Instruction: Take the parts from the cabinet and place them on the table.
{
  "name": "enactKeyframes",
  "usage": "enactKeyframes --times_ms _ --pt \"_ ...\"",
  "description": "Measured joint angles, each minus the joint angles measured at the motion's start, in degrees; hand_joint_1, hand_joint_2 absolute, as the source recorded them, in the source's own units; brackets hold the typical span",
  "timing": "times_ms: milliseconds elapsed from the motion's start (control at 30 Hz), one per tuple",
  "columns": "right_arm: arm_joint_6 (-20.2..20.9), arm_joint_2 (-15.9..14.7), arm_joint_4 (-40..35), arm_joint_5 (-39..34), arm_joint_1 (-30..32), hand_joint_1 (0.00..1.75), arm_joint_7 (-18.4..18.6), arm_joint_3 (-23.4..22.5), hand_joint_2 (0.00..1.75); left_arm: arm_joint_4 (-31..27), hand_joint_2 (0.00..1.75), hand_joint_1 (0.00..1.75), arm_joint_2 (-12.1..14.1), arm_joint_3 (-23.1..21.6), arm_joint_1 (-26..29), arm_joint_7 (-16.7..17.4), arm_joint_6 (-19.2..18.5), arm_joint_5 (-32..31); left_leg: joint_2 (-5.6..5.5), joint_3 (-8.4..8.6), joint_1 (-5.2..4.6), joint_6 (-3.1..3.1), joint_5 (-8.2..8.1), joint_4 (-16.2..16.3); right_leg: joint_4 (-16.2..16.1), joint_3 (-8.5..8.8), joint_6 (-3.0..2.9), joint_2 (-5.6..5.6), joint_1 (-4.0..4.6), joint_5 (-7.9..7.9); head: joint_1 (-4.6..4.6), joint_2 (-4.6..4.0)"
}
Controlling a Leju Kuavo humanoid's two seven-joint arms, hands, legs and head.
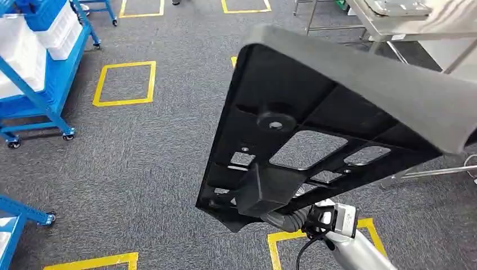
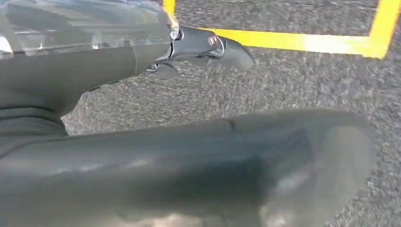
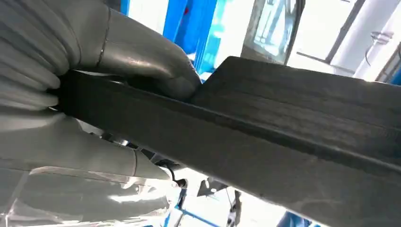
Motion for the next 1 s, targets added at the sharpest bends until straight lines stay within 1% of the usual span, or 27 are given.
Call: enactKeyframes --times_ms 33,67,133,167,200,233,267,300,333,367,400,433,467,500,533,567,633,667,700,733,767,833,867,900,933,967,1000 --pt "-0.3 0.0 0.2 -0.1 -0.3 1.75 0.0 0.3 1.75 0.0 0.0 0.0 0.0 0.0 0.0 -0.3 0.0 -0.1 0.44 -0.2 -0.6 -0.34 -0.21 0.4 -0.9 0.23 -0.32 -1.82 0.84 -0.44 0.0 0.0" --pt "-0.4 0.0 0.4 -0.3 -0.4 1.75 -0.1 0.6 1.75 0.0 0.0 0.0 0.0 0.0 0.1 -0.4 -0.1 -0.2 1.04 -0.24 -0.57 -0.58 -0.17 0.3 -0.6 -0.15 -0.56 -0.7 0.75 -0.25 -0.02 0.0" --pt "-0.4 0.0 0.8 -0.4 -0.4 1.75 -0.2 0.8 1.75 0.0 0.0 0.0 0.0 0.0 0.1 -0.5 -0.1 -0.2 2.46 0.07 -0.63 -1.01 -0.28 0.1 -0.7 -0.45 -0.89 0.76 0.72 -0.1 0.0 0.0" --pt "-0.4 -0.1 1.0 -0.4 -0.4 1.75 -0.2 0.9 1.75 0.0 0.0 0.0 0.0 0.0 0.0 -0.5 -0.1 -0.2 3.17 0.26 -0.59 -1.49 -0.51 0.2 -1.1 -0.36 -1.35 1.55 0.54 0.19 0.0 0.0" --pt "-0.5 -0.4 1.1 -0.4 -0.4 1.75 -0.3 1.1 1.75 0.0 0.0 0.0 0.0 0.0 -0.1 -0.8 -0.2 -0.2 1.0 -0.11 -0.14 -1.96 -1.73 1.3 -1.3 -0.24 -1.7 1.95 0.26 0.46 0.0 0.0" --pt "-0.5 -0.8 1.1 -0.5 -0.6 1.75 -0.5 1.3 1.75 0.0 0.0 0.0 -0.1 0.0 0.0 -1.2 -0.4 -0.2 -1.17 -1.43 -0.14 -2.21 -3.82 4.3 -1.3 -0.36 -1.9 2.58 0.14 0.54 -0.02 0.0" --pt "-0.6 -1.0 1.2 -0.5 -0.6 1.75 -0.7 1.6 1.75 0.0 0.0 0.0 -0.1 0.0 0.1 -1.6 -0.6 -0.2 -2.35 -3.5 -0.06 -2.44 -6.39 9.0 -1.3 -0.45 -2.06 3.26 0.14 0.64 -0.02 0.0" --pt "-0.6 -1.2 1.4 -0.5 -0.5 1.75 -0.9 1.8 1.75 0.0 0.0 0.0 -0.1 0.0 0.1 -1.9 -0.9 -0.2 -2.82 -5.51 -0.06 -2.59 -8.3 13.5 -1.3 -0.52 -2.12 3.92 0.16 0.68 -0.02 0.0" --pt "-0.7 -1.3 1.6 -0.5 -0.2 1.75 -1.2 2.0 1.75 0.0 0.0 0.0 -0.1 0.0 0.3 -2.1 -1.1 -0.2 -3.06 -7.38 -0.07 -2.69 -9.4 17.4 -1.3 -0.57 -2.15 4.71 0.22 0.71 -0.02 0.0" --pt "-0.9 -1.5 1.8 -0.5 0.1 1.75 -1.4 2.2 1.75 0.0 0.0 0.0 -0.1 0.0 0.4 -2.2 -1.2 -0.2 -3.09 -7.99 -0.07 -2.62 -9.09 18.4 -1.3 -0.54 -2.14 5.39 0.23 0.72 -0.02 0.0" --pt "-0.9 -1.5 1.9 -0.5 0.3 1.75 -1.5 2.3 1.75 0.0 0.0 0.0 -0.1 0.0 0.4 -2.1 -1.2 -0.2 -3.1 -7.25 -0.07 -2.47 -7.37 16.6 -1.2 -0.46 -2.12 6.15 0.22 0.73 -0.02 0.0" --pt "-1.2 -1.5 2.1 -0.5 0.4 1.75 -1.6 2.4 1.75 0.0 0.0 0.0 -0.1 0.0 0.4 -2.0 -1.1 -0.2 -3.29 -5.37 -0.06 -2.3 -4.66 12.3 -1.2 -0.36 -2.08 6.89 0.23 0.75 -0.02 0.0" --pt "-1.3 -1.5 2.1 -0.5 0.4 1.75 -1.7 2.5 1.75 0.0 0.0 0.0 0.0 0.0 0.3 -1.9 -1.0 -0.2 -4.15 -2.97 -0.05 -2.06 -1.81 7.0 -1.1 -0.27 -2.0 7.54 0.21 0.72 -0.02 0.0" --pt "-1.3 -1.5 2.1 -0.7 0.4 1.75 -1.7 2.6 1.75 0.0 0.0 0.0 0.0 0.0 0.4 -1.7 -0.8 -0.2 -6.88 -0.89 0.02 -1.75 0.29 2.2 -1.1 -0.29 -1.88 8.11 0.1 0.7 0.0 0.0" --pt "-1.3 -1.5 2.2 -0.8 0.4 1.75 -1.7 2.7 1.75 0.0 0.0 0.0 0.2 0.1 0.4 -1.4 -0.8 -0.2 -9.23 -0.29 0.26 -1.32 -0.47 0.5 -0.8 -0.6 -1.44 8.8 0.37 0.76 0.0 0.0" --pt "-1.4 -1.5 2.4 -0.8 0.4 1.75 -1.7 2.8 1.75 0.0 0.0 0.0 0.2 0.1 0.5 -1.3 -0.7 -0.1 -8.51 -0.23 0.12 -1.27 -0.41 0.4 -0.9 -0.96 -1.05 9.44 0.06 0.97 -0.02 0.0" --pt "-1.4 -1.5 2.5 -0.8 0.7 1.75 -1.7 3.0 1.75 0.0 0.0 0.0 0.4 0.1 0.5 -1.3 -0.7 -0.1 -7.59 -0.25 -0.22 -0.63 -0.29 0.3 -1.2 -1.26 -0.19 10.62 -0.36 1.39 -0.02 0.0" --pt "-1.4 -1.5 2.5 -0.8 0.7 1.75 -1.7 3.0 1.75 0.0 0.0 0.0 0.3 0.1 0.4 -1.3 -0.7 -0.2 -6.86 -0.03 0.37 -0.01 0.19 -0.4 -1.2 -1.32 0.3 10.94 0.06 1.45 0.0 0.0" --pt "-1.4 -1.5 2.6 -0.8 0.8 1.75 -1.7 3.1 1.75 0.0 0.0 0.0 0.3 0.1 0.2 -1.3 -0.7 -0.1 -6.12 0.21 0.41 0.38 0.49 -0.9 -0.6 -1.52 0.24 8.79 -0.04 0.83 0.0 0.0" --pt "-1.4 -1.5 2.6 -0.8 0.6 1.75 -1.7 3.1 1.75 0.0 0.0 0.0 0.3 0.1 0.2 -1.3 -0.7 -0.1 -5.54 0.23 0.36 0.79 0.54 -1.0 1.7 -2.69 0.32 6.36 0.1 -0.95 0.0 0.0" --pt "-1.4 -1.5 2.6 -0.8 0.5 1.75 -1.7 3.1 1.75 0.0 0.0 0.0 0.3 0.1 0.3 -1.3 -0.7 -0.1 -4.84 0.16 0.27 0.85 0.51 -1.0 5.8 -4.58 0.5 5.55 -0.07 -3.2 0.0 0.0" --pt "-1.4 -1.0 2.9 -0.8 0.8 1.75 -1.7 3.2 1.75 0.0 0.0 0.0 0.3 0.1 0.5 -1.3 -0.7 -0.1 -3.42 0.05 0.12 0.95 0.42 -0.9 15.0 -8.94 0.97 5.23 -0.46 -6.81 0.0 0.0" --pt "-1.4 -1.0 3.1 -0.8 0.8 1.75 -1.7 3.2 1.75 0.0 0.0 0.0 0.4 0.1 0.5 -1.3 -0.7 -0.1 -2.82 0.03 0.07 0.94 0.41 -0.9 16.8 -9.72 1.13 5.13 -0.62 -6.78 0.0 0.0" --pt "-1.4 -1.0 3.2 -0.8 0.8 1.75 -1.7 3.2 1.75 0.0 0.0 0.0 0.3 0.1 0.4 -1.3 -0.6 -0.1 -2.2 0.04 0.07 0.9 0.31 -0.8 15.5 -8.99 1.24 5.0 -0.78 -5.39 0.0 0.0" --pt "-1.4 -1.0 3.3 -0.9 0.8 1.75 -1.8 3.2 1.75 0.0 0.0 0.0 0.3 0.1 0.4 -1.2 -0.5 -0.1 -1.69 0.07 0.07 0.83 0.18 -0.6 11.9 -7.06 1.2 4.67 -0.8 -3.26 0.0 0.0" --pt "-1.4 -1.0 3.4 -1.1 0.8 1.75 -1.8 3.2 1.75 0.0 0.0 0.0 0.3 0.2 0.4 -1.1 -0.2 -0.1 -1.24 0.12 0.06 0.64 -0.01 -0.4 6.9 -4.33 0.99 3.9 -0.74 -0.93 0.0 0.0" --pt "-1.4 -1.0 3.4 -1.4 0.8 1.75 -1.8 3.2 1.75 0.0 0.0 0.0 0.3 0.2 0.3 -1.0 -0.1 0.1 -0.82 0.2 -0.02 0.43 -0.24 -0.2 1.5 -1.33 0.54 1.74 -0.53 0.97 0.0 0.0"
